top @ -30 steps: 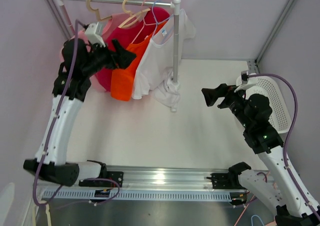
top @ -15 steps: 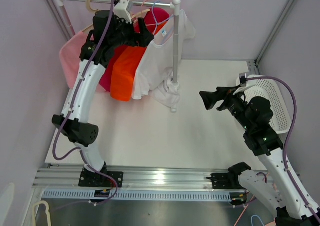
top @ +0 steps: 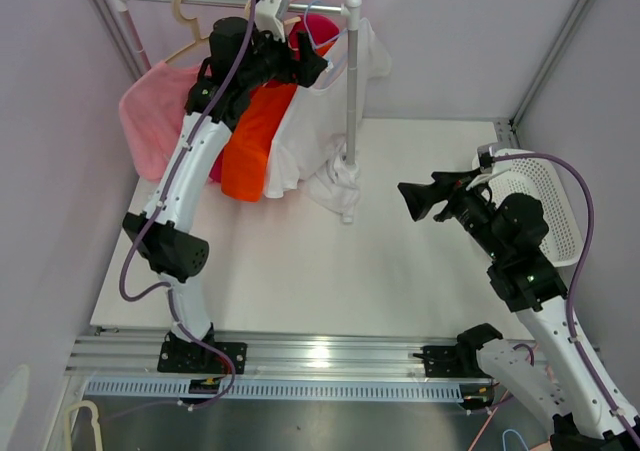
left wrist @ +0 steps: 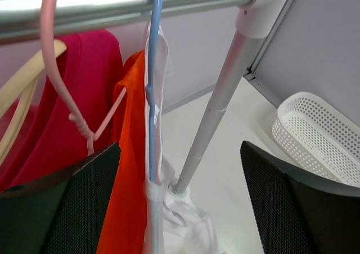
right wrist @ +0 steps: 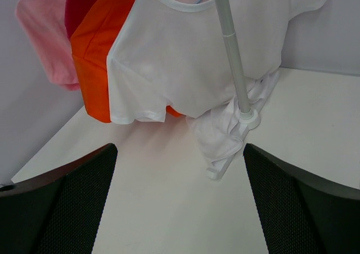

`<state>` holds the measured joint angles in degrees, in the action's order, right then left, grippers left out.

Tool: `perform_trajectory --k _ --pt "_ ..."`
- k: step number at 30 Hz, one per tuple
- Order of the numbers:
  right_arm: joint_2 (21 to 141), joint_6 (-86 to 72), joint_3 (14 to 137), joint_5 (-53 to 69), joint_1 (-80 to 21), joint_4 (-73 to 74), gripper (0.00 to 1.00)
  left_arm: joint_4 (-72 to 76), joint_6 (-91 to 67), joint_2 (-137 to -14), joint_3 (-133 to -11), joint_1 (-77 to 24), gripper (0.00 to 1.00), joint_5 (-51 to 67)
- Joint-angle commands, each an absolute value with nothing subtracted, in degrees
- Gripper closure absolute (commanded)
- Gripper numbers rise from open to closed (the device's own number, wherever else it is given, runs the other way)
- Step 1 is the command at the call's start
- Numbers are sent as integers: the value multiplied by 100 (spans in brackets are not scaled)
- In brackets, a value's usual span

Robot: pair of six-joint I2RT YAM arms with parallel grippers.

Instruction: Remove the t-shirt from the hanger

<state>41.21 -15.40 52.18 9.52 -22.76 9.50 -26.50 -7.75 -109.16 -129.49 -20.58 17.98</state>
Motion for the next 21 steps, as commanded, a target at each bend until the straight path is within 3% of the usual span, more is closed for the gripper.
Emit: perform_trajectory --k 1,8,11,14,17,18,19,20,21 --pt "3990 -1450 5194 1169 -2259 607 0 -1786 -563 -11108 -12990 -2171 7 1636" --pt "3973 -1441 5151 1151 -2232 615 0 -1222 -729 -11451 -13043 -2180 8 1564" --pt "3982 -1450 5142 1204 -2206 598 0 -1090 -712 -11627 -13061 -2188 19 1504" --pt "3981 -1450 5133 1248 -2171 615 1 -906 -712 -11724 -13008 -2188 23 1380" --pt "3938 -1459 5080 1239 -2153 589 1 -572 -677 -11821 -12920 -2188 38 1458" --pt "3929 -1459 5063 1257 -2153 563 1 -545 -668 -11873 -12946 -2188 57 1485" --pt "3929 -1468 5063 1274 -2136 563 0 -458 -668 -11874 -12955 -2180 64 1477" --pt "3929 -1468 5062 1292 -2127 554 1 -405 -677 -11857 -12938 -2188 78 1468" --pt "3937 -1468 5071 1301 -2118 571 0 -361 -677 -11804 -12894 -2188 84 1424"
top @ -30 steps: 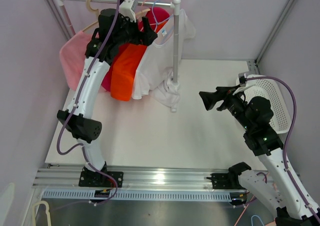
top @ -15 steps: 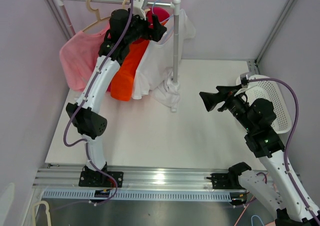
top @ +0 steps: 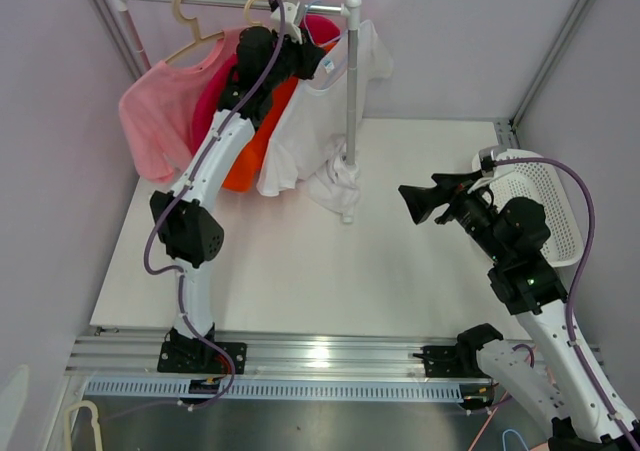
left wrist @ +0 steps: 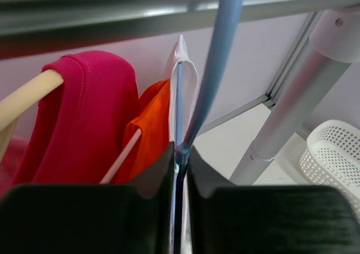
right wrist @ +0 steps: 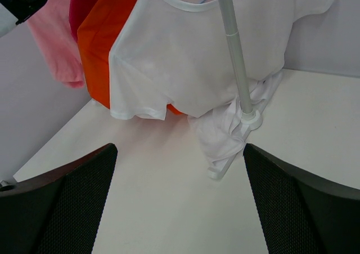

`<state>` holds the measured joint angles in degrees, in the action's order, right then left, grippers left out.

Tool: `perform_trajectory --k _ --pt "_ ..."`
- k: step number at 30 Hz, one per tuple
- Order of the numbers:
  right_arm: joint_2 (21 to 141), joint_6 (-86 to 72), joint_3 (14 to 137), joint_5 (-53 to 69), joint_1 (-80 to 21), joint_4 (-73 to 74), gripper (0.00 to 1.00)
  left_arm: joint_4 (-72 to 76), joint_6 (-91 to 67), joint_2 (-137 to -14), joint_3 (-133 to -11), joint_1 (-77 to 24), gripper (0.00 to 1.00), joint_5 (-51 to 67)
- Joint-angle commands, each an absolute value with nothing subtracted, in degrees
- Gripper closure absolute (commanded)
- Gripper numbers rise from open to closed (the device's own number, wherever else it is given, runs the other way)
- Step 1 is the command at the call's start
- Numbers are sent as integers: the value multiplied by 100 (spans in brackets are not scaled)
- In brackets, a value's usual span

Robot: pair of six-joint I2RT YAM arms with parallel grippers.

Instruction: Remove the t-shirt from the hanger

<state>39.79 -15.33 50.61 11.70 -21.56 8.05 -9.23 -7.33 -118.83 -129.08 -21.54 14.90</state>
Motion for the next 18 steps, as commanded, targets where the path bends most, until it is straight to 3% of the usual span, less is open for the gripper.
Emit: perform_trajectory --k 1,2,7,13,18 --pt "3920 -1459 5071 1309 -2118 580 0 -247 -668 -11769 -12867 -2197 90 1337" --pt "3911 -1468 5063 1310 -2118 589 1 -185 -659 -11725 -12841 -2197 99 1275" --pt "3920 -1450 5045 1248 -2109 642 1 -35 -440 -11163 -12630 -2276 99 1029" --pt "4060 -1476 5080 1344 -2118 659 1 -852 -352 -10864 -13533 -2276 99 1178" --pt "4175 -1538 5176 1258 -2118 764 0 -1036 -387 -10407 -13237 -2276 99 958"
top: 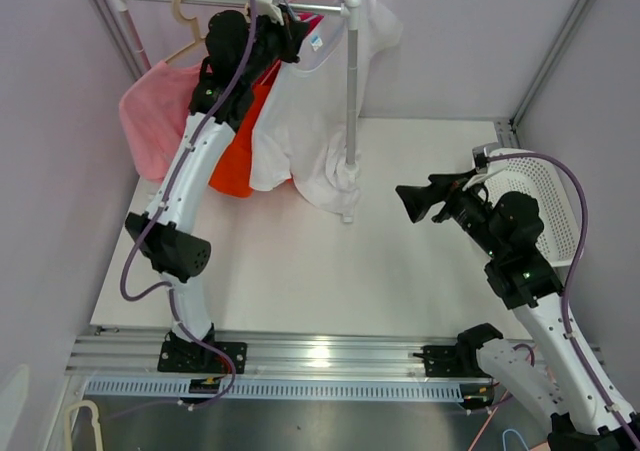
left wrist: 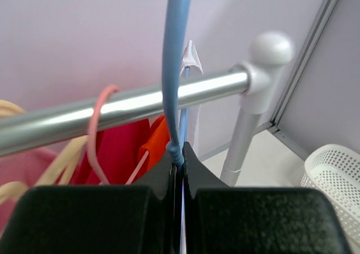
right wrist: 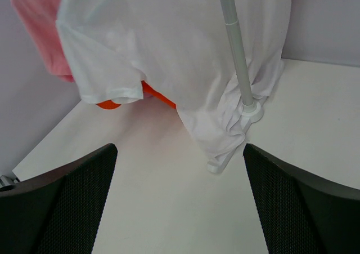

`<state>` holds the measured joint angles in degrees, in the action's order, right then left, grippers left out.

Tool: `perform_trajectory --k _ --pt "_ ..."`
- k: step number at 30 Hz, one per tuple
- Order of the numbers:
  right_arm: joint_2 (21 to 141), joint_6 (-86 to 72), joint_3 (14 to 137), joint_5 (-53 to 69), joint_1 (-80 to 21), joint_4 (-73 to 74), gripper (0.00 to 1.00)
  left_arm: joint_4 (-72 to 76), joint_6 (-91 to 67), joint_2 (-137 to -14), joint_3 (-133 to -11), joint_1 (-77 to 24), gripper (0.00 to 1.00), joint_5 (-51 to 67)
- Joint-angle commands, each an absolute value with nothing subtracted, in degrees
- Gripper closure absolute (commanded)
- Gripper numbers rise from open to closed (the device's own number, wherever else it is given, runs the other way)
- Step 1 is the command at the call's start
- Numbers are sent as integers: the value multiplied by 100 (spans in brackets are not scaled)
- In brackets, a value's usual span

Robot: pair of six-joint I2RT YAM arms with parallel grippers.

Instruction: Remove the t-shirt from the hanger

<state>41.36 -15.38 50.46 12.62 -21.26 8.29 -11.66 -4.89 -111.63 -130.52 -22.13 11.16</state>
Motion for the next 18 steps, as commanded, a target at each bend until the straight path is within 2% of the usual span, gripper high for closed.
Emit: perform_trajectory --k 1,4,7,10,12,15,18 --pt "4227 -1555 5220 1196 -2118 808 1 -1098 -413 -10328 -13184 -2276 100 932" --pt "4473 -1652 5475 1589 -2127 914 1 -1747 -641 -10020 -13069 -2355 99 22" --pt "4832 -1749 5651 2678 -2354 617 0 -2644 -1088 -9494 -12930 -2645 100 -2017" --pt "5061 -1758 5678 3224 -3057 -146 1 -2742 -1589 -8554 -11903 -2909 99 -3161" --pt "5237 -1592 5939 3165 -3487 -115 1 -2611 -1966 -7871 -10973 -3136 99 -3941" --pt "5738 -1284 6353 3138 -4392 359 1 -2777 -2424 -7384 -10329 -3383 99 -4228" --pt "6178 -897 6749 2954 -5359 519 1 -3548 -2767 -7268 -10606 -3585 100 -4227"
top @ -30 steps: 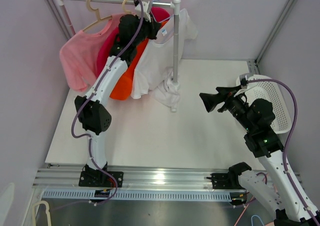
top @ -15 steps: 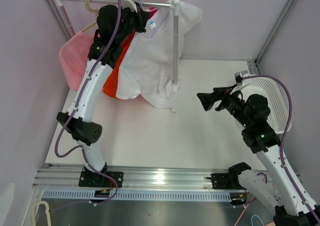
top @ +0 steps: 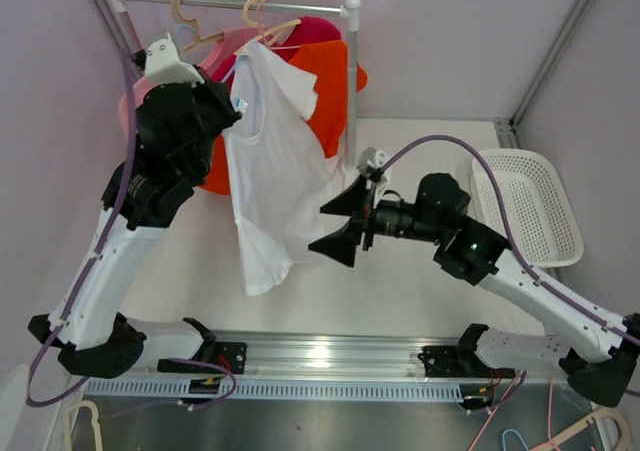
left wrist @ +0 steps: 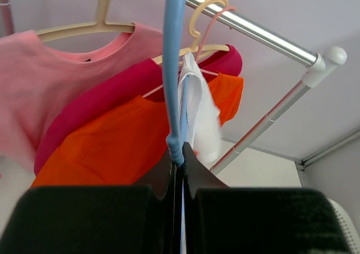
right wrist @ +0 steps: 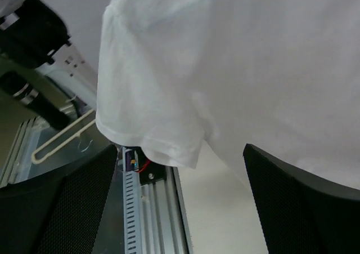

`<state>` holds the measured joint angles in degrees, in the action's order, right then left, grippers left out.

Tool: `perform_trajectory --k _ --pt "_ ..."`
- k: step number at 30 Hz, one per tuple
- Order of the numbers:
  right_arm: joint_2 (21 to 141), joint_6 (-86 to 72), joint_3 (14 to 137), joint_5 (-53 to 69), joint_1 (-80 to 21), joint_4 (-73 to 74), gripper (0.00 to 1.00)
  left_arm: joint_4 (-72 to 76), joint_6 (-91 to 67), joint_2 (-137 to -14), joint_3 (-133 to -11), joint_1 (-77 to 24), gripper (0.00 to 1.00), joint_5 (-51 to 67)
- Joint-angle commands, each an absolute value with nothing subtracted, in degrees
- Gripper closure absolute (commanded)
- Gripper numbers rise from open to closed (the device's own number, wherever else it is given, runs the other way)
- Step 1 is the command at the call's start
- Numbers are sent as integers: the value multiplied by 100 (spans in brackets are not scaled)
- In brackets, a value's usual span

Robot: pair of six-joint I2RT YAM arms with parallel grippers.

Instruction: Remove the t-shirt from the hanger

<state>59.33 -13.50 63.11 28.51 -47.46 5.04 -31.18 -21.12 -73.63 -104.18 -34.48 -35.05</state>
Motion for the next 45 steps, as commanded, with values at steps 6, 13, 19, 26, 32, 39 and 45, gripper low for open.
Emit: perform_trajectory --k 6,13,19,26,32,39,45 --pt "6853 -536 6767 2233 -6600 -395 0 -5001 -3602 -7866 -11180 -3762 99 -4553" --pt "7689 -562 6671 1557 -7057 -1677 1 -4641 -3744 -7665 -10574 -3832 99 -4491" --pt "7945 -483 6934 643 -7295 -1408 86 -4298 -3762 -7401 -10020 -3832 99 -4377" --pt "7305 -589 6707 100 -8468 -607 100 -3902 -3367 -7584 -10115 -3780 99 -4447" --pt "7320 -1491 5707 -579 -9763 -975 100 -4112 -3033 -8408 -11341 -3455 99 -4176" --pt "8385 -2127 5396 -1292 -9529 -1134 100 -5509 -3023 -8642 -13000 -3419 99 -3126" --pt "7622 -2065 5572 -1678 -7807 -380 100 -4442 -3542 -5806 -8889 -3849 100 -1040"
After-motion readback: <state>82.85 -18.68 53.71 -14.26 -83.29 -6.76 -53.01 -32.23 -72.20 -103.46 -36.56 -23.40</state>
